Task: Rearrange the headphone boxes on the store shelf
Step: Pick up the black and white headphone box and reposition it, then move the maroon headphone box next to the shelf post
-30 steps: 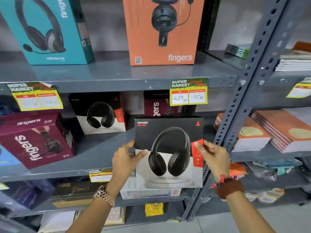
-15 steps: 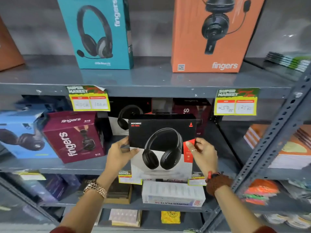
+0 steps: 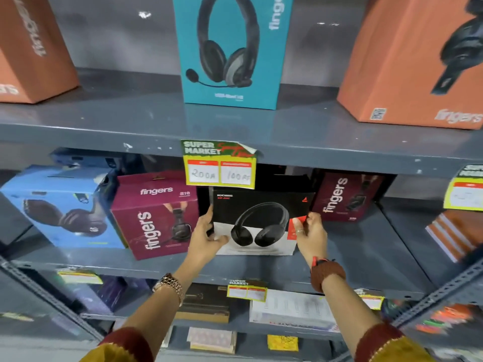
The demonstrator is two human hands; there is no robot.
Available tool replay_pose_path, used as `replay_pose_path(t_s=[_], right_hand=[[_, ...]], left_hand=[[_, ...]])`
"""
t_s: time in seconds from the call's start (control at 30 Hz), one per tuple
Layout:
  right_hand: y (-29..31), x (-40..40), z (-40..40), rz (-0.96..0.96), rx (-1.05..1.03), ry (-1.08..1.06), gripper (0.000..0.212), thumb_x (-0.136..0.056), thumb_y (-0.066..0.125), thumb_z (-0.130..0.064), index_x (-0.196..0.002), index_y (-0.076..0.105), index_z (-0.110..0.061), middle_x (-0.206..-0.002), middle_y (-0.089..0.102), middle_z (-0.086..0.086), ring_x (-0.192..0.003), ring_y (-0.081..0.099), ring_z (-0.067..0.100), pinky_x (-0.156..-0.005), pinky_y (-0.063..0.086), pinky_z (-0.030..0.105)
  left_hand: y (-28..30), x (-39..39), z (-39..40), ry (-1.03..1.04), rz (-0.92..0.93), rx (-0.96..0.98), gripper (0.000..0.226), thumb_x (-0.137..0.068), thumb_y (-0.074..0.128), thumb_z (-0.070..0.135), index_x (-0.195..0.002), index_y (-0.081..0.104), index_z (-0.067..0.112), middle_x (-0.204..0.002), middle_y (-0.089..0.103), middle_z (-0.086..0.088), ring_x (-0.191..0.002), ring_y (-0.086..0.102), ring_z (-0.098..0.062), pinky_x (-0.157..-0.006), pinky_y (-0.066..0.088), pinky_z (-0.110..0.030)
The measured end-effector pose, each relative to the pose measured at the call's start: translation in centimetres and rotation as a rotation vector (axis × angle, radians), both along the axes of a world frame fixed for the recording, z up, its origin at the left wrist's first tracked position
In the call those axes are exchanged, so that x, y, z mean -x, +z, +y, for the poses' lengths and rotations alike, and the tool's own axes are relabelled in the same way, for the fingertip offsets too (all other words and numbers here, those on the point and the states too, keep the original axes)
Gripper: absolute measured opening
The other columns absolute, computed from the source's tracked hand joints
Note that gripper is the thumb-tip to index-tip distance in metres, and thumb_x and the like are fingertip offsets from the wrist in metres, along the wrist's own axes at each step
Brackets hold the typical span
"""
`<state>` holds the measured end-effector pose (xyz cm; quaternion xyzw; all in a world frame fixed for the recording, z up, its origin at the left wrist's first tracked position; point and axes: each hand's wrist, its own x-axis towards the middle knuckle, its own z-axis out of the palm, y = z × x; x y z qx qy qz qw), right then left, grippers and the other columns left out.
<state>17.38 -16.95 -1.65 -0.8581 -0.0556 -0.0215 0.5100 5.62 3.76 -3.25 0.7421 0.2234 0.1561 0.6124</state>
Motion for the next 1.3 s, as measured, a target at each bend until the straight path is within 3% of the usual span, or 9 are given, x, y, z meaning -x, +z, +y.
replay_pose_path(t_s=[0.13,0.23,0.4,0.5,0.63,0.73,0.9,1.17,1.3], right_hand=[[-0.3,0.8,0.1,0.038,-0.075,-0.024,0.037,-0.089,0.057,-0.02,-0.12,0.048,-0.001,-0.099,0.057,0.004,-0.092,0.053,0.018,-0.083,0.036,0.025],[-1.2,1.6,0.0,0.121,-0.071,-0.068,0.037,-0.09,0.055,-0.024,-0.12,0.052,-0.004,-0.11,0.061,0.01,-0.105,0.055,0.022,-0.09,0.038,0.029],[-3.7,4.9,1.8,0.307,-0.082,-0.181,0.028,-0.086,0.057,-0.013,-0.111,0.055,-0.001,-0.113,0.064,0.018,-0.107,0.057,0.032,-0.092,0.039,0.032],[-3.7,7.3,5.6,0.344,-0.104,-0.018,0.014,-0.085,0.058,-0.01,-0.098,0.061,-0.011,-0.108,0.065,0.013,-0.096,0.058,0.028,-0.092,0.043,0.031],[-1.5,10.4,12.1,0.354,-0.177,0.374,0.017,-0.091,0.053,-0.012,-0.106,0.061,-0.011,-0.111,0.061,0.008,-0.117,0.056,0.03,-0.101,0.047,0.044],[0.7,12.3,15.8,0.318,-0.196,0.513,0.052,-0.093,0.05,-0.026,-0.14,0.036,-0.012,-0.144,0.041,0.004,-0.136,0.038,0.019,-0.112,0.033,0.033],[2.2,12.0,18.6,0.264,-0.178,0.48,0.069,-0.093,0.041,-0.043,-0.149,0.008,-0.018,-0.158,0.017,0.0,-0.144,0.021,0.017,-0.119,0.019,0.036],[2.1,13.5,15.0,0.281,-0.257,0.549,0.06,-0.093,0.043,-0.039,-0.146,0.027,-0.014,-0.152,0.033,0.003,-0.138,0.034,0.012,-0.107,0.025,0.019],[1.9,15.0,9.3,0.276,-0.261,0.621,0.052,-0.092,0.045,-0.041,-0.138,0.041,-0.018,-0.143,0.046,-0.003,-0.132,0.043,0.011,-0.107,0.031,0.021]], left_hand=[[-0.8,1.1,0.5,-0.088,-0.075,0.049,0.081,-0.081,0.064,-0.006,-0.136,0.027,0.041,-0.151,0.037,-0.002,-0.138,0.038,-0.02,-0.112,0.034,-0.033],[-1.3,3.0,0.3,-0.029,-0.111,0.124,0.065,-0.085,0.058,-0.006,-0.14,0.039,0.023,-0.148,0.042,-0.001,-0.134,0.04,-0.013,-0.11,0.035,-0.028],[-3.1,8.3,2.9,0.261,-0.135,0.092,0.048,-0.088,0.052,-0.007,-0.13,0.052,0.015,-0.132,0.057,0.002,-0.122,0.052,-0.011,-0.112,0.038,-0.045],[-2.0,10.1,5.7,0.479,-0.222,0.09,0.048,-0.088,0.047,-0.011,-0.13,0.05,0.011,-0.136,0.055,-0.007,-0.124,0.051,-0.018,-0.113,0.036,-0.046],[0.5,11.2,8.8,0.591,-0.366,0.072,0.041,-0.093,0.044,-0.002,-0.131,0.046,0.012,-0.14,0.05,-0.009,-0.129,0.047,-0.017,-0.112,0.037,-0.046],[1.3,11.1,10.9,0.512,-0.338,0.097,0.04,-0.096,0.045,0.02,-0.135,0.042,0.027,-0.145,0.045,-0.004,-0.134,0.043,-0.018,-0.109,0.04,-0.049],[2.8,10.7,11.6,0.386,-0.206,0.24,0.05,-0.097,0.037,0.043,-0.145,0.031,0.029,-0.145,0.042,0.006,-0.13,0.046,-0.014,-0.109,0.039,-0.038],[2.8,13.8,7.6,0.5,-0.297,0.165,0.045,-0.099,0.035,0.033,-0.144,0.037,0.024,-0.15,0.041,0.007,-0.134,0.04,-0.007,-0.106,0.032,-0.023],[2.0,16.6,2.4,0.547,-0.294,0.17,0.05,-0.09,0.044,0.054,-0.137,0.044,0.039,-0.146,0.047,0.008,-0.133,0.046,-0.016,-0.112,0.036,-0.046]])
